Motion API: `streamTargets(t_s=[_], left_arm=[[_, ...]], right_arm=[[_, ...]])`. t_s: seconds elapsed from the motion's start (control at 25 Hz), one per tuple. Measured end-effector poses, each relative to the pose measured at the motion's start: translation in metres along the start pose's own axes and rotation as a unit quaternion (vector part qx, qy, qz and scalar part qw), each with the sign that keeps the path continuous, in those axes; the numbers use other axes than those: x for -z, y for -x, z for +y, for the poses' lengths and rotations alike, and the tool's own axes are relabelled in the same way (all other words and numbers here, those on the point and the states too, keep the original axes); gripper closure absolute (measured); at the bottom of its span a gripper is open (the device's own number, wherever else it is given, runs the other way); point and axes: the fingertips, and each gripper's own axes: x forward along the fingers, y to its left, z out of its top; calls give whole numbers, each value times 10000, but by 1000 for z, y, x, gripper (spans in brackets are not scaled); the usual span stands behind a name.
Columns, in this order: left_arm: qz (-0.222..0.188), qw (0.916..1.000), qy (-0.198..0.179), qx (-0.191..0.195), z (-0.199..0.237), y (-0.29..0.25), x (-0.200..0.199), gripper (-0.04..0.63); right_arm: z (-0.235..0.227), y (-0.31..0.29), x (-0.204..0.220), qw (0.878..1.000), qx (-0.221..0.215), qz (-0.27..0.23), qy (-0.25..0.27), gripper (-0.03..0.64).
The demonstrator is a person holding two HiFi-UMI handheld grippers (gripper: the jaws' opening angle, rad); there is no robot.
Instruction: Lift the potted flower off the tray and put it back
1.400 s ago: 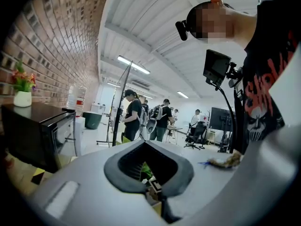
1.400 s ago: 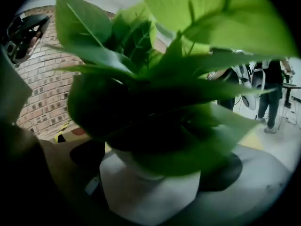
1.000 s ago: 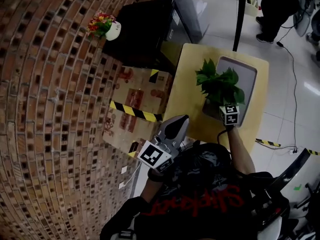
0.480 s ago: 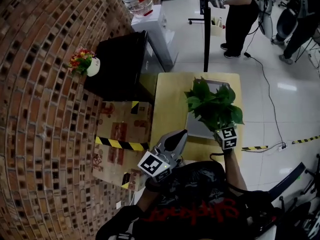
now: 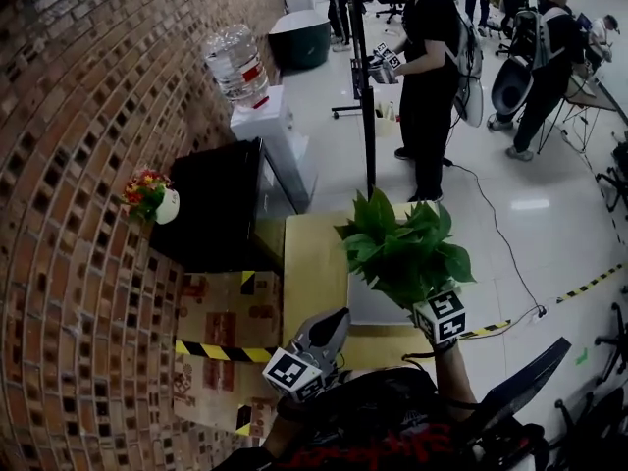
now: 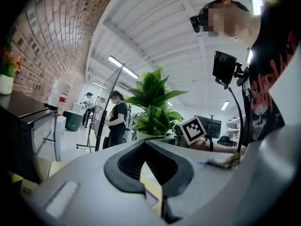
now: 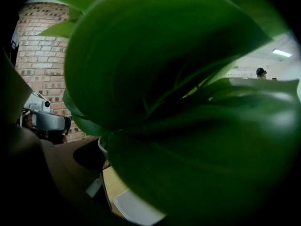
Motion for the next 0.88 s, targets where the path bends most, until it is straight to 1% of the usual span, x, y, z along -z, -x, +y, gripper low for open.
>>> streamTargets(t_s=[0.08, 0.12, 0.28, 0.48, 0.64, 0.8, 0.88], left_arm=[[75, 9999, -122, -32, 1, 3, 3, 594], [41, 9999, -120, -48, 2, 5, 1, 594], [-287, 9994, 83, -183, 11, 13, -10, 594], [-294, 9978, 142, -578, 26, 23, -5, 594], [-292, 9967, 253, -716, 28, 29, -2, 593], [-253, 9964, 242, -774, 28, 30, 2, 594], [-242, 9963, 215, -793, 30, 31, 7, 593]], right_arm=[[8, 1, -8, 9999, -73, -65, -38, 81], [11, 1, -11, 9999, -112, -98, -44, 81], [21, -1, -18, 9994, -288, -161, -62, 81], [29, -4, -23, 9984, -523, -208, -42, 81], [30, -6, -26, 9979, -575, -279, -54, 81], [27, -12, -12, 9985, -526, -117, 90, 81], [26, -16, 4, 9983, -586, 9, 32, 81]])
